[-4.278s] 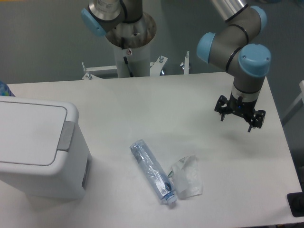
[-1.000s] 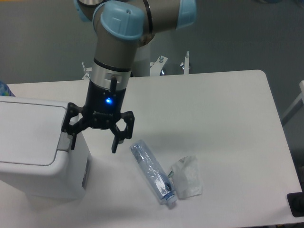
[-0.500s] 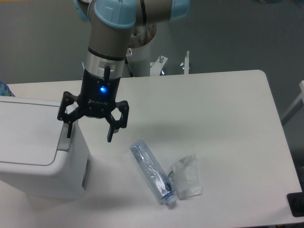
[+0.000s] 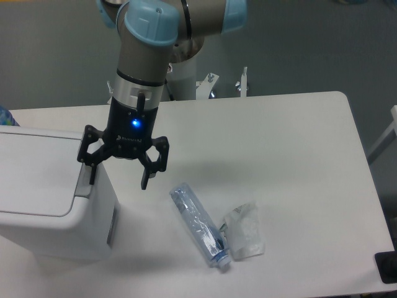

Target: Open the trash can

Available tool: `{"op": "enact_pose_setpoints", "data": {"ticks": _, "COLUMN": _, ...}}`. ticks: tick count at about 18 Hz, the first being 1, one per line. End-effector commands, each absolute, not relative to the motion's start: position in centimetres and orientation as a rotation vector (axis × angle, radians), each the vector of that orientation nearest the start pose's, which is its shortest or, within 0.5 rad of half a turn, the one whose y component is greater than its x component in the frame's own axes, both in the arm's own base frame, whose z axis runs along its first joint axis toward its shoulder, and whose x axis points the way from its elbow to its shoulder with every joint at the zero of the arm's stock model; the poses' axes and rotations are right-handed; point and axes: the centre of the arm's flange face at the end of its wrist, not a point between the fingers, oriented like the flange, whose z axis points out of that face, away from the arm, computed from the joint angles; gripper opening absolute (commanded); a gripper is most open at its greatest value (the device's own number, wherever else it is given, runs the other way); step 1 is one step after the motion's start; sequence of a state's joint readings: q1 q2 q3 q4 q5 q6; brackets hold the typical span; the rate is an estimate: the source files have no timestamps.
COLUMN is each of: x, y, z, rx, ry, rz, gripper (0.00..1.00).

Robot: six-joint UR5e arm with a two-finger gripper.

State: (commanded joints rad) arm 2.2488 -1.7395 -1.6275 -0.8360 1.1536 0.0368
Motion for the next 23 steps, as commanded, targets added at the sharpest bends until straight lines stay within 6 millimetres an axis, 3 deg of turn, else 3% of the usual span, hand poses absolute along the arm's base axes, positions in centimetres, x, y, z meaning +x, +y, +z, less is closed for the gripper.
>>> {"op": "enact_pose_setpoints", "data": {"ticks": 12, "x": -23.2, "y": 56.5, "z": 46.4, "rx": -2.426, "ry": -0.659, "rz": -0.269, "gripper": 1.0}}
{"op": "enact_pose_setpoints", "data": {"ticks": 18, "x": -23.2, "y": 56.4, "z": 48.7, "rx": -2.393, "ry": -0.637, "rz": -0.245, "gripper": 1.0}}
{"op": "enact_pose_setpoints", "data": {"ticks": 21, "x": -24.7, "y": 56.2, "z": 50.0, "rx": -2.377, "ry": -0.609, "rz": -0.205, "gripper": 1.0}}
{"op": "enact_pose_setpoints", "data": {"ticks": 23, "x": -28.7, "y": 54.4, "z": 50.0, "rx": -2.383, "ry": -0.585, "rz": -0.118, "gripper": 1.0}}
